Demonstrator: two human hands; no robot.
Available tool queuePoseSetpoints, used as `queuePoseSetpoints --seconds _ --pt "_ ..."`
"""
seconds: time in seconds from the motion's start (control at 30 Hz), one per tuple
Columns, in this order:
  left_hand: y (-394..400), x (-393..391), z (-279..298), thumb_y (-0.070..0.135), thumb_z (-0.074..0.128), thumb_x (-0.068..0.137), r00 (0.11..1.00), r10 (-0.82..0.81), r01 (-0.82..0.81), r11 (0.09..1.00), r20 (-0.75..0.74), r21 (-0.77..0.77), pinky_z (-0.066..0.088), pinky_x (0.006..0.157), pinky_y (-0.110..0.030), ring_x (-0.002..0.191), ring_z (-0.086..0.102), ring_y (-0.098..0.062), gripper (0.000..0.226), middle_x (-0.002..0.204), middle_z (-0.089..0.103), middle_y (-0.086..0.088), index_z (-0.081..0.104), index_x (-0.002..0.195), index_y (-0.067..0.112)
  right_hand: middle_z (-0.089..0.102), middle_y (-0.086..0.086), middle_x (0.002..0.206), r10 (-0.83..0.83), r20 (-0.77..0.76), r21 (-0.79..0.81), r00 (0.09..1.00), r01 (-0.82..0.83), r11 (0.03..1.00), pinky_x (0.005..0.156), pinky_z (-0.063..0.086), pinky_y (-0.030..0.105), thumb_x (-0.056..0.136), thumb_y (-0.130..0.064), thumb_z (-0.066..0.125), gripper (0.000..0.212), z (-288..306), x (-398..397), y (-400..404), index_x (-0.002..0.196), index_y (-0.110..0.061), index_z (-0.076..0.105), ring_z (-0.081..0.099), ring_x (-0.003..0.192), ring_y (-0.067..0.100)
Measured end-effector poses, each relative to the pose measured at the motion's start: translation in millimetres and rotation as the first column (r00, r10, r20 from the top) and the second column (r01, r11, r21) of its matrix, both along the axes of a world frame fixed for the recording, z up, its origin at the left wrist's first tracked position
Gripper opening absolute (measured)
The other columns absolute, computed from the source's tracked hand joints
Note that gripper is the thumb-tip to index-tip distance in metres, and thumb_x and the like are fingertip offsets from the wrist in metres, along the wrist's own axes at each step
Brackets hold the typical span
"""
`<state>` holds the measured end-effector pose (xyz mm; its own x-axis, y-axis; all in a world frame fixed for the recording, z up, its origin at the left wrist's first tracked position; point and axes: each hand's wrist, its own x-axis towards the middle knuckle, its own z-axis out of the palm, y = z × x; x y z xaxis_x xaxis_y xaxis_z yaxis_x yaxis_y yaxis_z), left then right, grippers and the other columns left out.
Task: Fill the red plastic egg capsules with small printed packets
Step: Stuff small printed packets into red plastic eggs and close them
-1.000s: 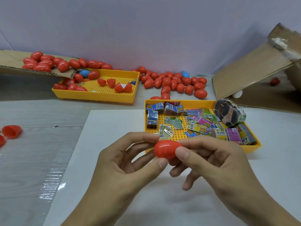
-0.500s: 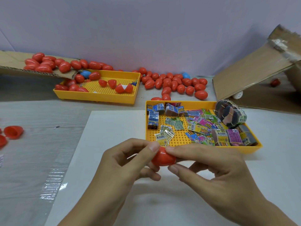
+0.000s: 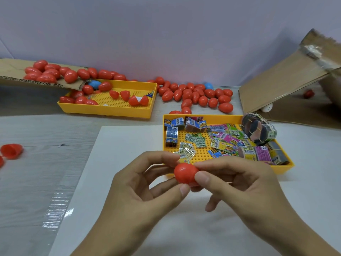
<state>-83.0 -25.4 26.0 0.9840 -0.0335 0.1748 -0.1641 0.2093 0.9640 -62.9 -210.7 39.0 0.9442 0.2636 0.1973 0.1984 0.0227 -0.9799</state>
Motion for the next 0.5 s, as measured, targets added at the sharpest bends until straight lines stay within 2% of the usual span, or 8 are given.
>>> queuePoseSetpoints --seconds 0.13,0.3,0.4,0.5 --pt "1.4 0.6 1.6 0.017 0.083 0.058 0.999 -0.026 0.027 0.999 -0.037 0.021 0.058 0.077 -0.022 0.092 0.074 -0.021 0.036 0.094 0.076 -0.009 0.075 0.093 0.018 0.077 0.001 0.083 -0.049 0.085 -0.021 0.995 0.051 0.998 0.047 0.057 0.028 0.069 -0.028 0.082 0.022 -0.5 -1.1 -0.4 0.091 -0.027 0.079 0.071 0.065 0.017" --pt "1.2 0.8 0.9 0.023 0.084 0.059 0.998 -0.029 0.033 0.998 -0.056 0.058 0.058 0.075 -0.021 0.091 0.074 -0.021 0.035 0.094 0.076 -0.008 0.077 0.093 0.021 0.073 0.001 0.094 -0.03 0.151 -0.024 0.988 0.035 0.999 0.048 0.058 0.033 0.072 -0.03 0.081 0.021 -5.0 0.2 -1.5 0.092 -0.025 0.08 0.07 0.077 0.025" --pt "1.6 1.2 -0.8 0.036 0.085 0.061 0.996 -0.008 0.014 0.998 -0.085 0.067 0.059 0.082 -0.03 0.095 0.073 -0.027 0.038 0.098 0.075 -0.009 0.077 0.095 0.023 0.071 0.001 0.097 -0.022 0.227 -0.055 0.974 0.035 0.998 0.047 0.058 0.032 0.074 -0.025 0.081 0.021 -6.2 -0.4 -2.2 0.095 -0.021 0.078 0.069 0.084 0.026" --pt "1.2 0.9 -1.8 0.051 0.089 0.057 0.996 0.017 -0.011 0.997 -0.091 0.073 0.059 0.085 -0.036 0.095 0.073 -0.029 0.049 0.098 0.075 -0.009 0.077 0.095 0.022 0.07 0.0 0.1 -0.012 0.289 -0.1 0.957 0.042 0.994 0.047 0.057 0.031 0.077 -0.023 0.081 0.022 -8.2 -1.4 -2.9 0.098 -0.018 0.076 0.068 0.09 0.027"
